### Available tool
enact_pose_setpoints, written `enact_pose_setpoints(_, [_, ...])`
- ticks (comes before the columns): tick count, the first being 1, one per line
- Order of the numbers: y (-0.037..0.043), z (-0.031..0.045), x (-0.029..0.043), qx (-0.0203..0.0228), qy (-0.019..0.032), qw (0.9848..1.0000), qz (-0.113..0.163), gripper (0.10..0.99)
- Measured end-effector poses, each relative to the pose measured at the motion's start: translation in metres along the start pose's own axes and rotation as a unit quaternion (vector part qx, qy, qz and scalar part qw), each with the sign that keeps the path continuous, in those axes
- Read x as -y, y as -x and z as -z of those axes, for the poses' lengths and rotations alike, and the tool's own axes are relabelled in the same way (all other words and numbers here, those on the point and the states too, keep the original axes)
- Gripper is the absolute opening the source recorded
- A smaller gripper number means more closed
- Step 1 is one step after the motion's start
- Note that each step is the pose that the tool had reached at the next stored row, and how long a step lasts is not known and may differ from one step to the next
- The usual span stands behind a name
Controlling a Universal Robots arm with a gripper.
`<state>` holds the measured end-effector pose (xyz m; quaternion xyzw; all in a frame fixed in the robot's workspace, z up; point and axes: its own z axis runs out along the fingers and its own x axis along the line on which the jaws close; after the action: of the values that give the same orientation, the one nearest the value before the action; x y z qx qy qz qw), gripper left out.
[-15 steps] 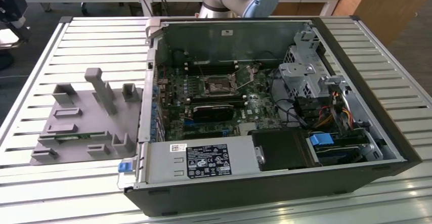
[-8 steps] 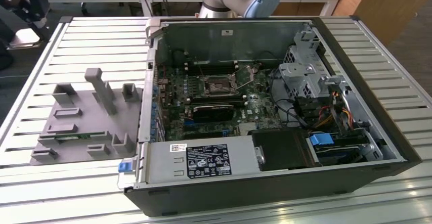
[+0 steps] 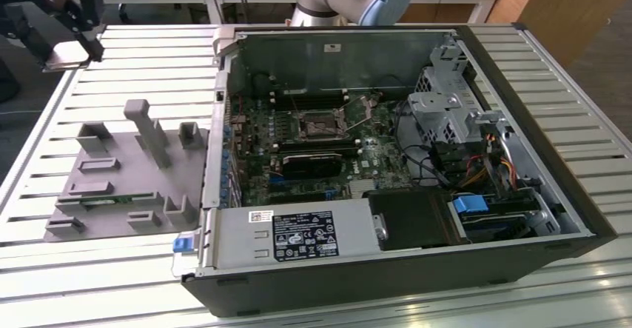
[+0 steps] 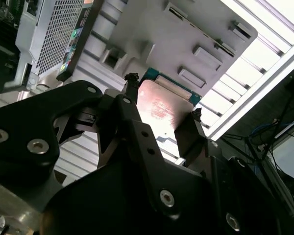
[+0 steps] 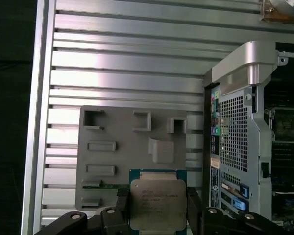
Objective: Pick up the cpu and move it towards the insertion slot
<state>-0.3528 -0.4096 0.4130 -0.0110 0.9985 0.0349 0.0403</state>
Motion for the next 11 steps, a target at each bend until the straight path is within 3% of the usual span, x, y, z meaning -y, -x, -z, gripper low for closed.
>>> enact_pose_setpoints(11, [0.0347, -0.0028, 0.0008, -0.0027, 0.0, 1.0, 0.0, 0.541])
